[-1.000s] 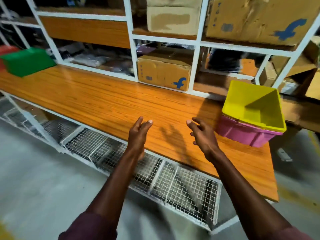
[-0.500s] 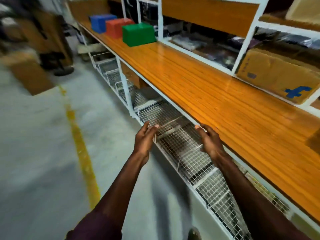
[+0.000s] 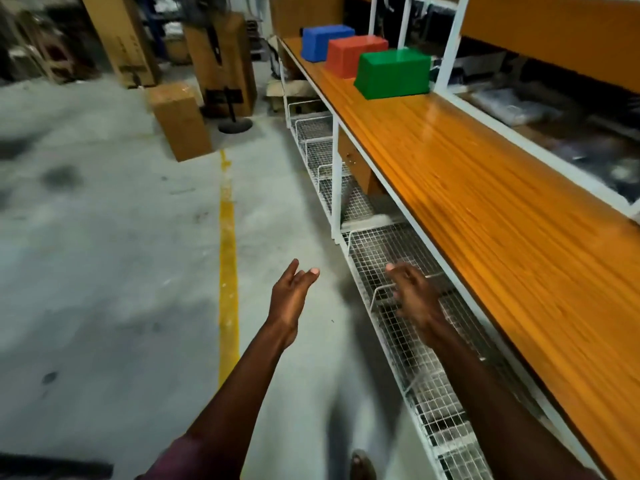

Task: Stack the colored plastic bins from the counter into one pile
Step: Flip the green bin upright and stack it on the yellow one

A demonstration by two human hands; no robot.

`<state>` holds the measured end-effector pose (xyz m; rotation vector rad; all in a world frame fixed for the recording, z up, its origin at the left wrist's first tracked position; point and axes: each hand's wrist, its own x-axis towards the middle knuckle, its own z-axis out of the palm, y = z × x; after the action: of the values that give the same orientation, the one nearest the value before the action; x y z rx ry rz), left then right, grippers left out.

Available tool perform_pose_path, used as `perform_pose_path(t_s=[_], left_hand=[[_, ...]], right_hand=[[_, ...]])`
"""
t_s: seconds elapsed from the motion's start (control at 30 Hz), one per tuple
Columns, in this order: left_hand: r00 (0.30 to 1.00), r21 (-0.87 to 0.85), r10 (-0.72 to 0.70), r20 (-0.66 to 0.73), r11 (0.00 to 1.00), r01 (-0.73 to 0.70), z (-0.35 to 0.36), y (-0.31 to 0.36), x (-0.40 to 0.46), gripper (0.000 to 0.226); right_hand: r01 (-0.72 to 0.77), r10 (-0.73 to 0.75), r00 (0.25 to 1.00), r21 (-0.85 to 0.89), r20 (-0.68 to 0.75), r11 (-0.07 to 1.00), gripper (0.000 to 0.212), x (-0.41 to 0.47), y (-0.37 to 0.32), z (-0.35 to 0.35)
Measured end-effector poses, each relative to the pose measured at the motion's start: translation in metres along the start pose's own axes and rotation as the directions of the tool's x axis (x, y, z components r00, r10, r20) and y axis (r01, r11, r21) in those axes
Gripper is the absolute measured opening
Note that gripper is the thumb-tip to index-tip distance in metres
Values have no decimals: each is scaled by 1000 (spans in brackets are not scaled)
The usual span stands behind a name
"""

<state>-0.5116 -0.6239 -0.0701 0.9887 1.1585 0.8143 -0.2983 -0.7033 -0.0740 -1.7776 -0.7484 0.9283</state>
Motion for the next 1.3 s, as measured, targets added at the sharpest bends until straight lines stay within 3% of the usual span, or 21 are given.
perform_pose_path(t_s=[0.1, 0.23, 0.37, 0.5, 0.63, 0.83, 0.9, 1.03, 1.17, 1.3], left_hand=[[999, -6, 10, -37, 1000, -10, 1, 15, 34, 72], [998, -12, 23, -60, 1000, -24, -1, 37, 81, 72], [997, -19, 16, -79, 1000, -18, -11, 57, 146, 72], [996, -32, 19, -86, 999, -21, -28, 74, 224, 72], [997, -45, -2, -75, 999, -2, -44, 100, 292, 71], [999, -35, -3, -32, 999, 1, -58, 148, 394, 71], [1000, -27, -9, -22, 1000, 8, -58, 158, 427, 71], [999, -21, -37, -17, 999, 36, -55, 171, 502, 73], [999, -12, -38, -39, 999, 37, -46, 188, 576, 73], [998, 42, -24, -60, 999, 27, -35, 215, 642, 73]], right_hand=[[14, -14, 1000, -4, 18, 1000, 56, 44, -19, 12], [8, -6, 999, -40, 34, 999, 45, 97, -43, 34], [2, -1, 999, -25, 37, 1000, 49, 157, -67, 63], [11, -9, 998, -35, 61, 999, 16, 221, -85, 101], [-8, 10, 999, -51, 46, 999, 32, 279, -108, 140], [-12, 12, 999, 25, 30, 1000, 8, 361, -153, 185], [-30, 29, 999, 27, 30, 999, 8, 389, -165, 196], [-67, 66, 997, 18, 40, 998, 47, 463, -178, 219], [-66, 65, 997, 13, 42, 998, 67, 540, -191, 235], [-54, 54, 998, 10, 37, 998, 68, 615, -206, 246]])
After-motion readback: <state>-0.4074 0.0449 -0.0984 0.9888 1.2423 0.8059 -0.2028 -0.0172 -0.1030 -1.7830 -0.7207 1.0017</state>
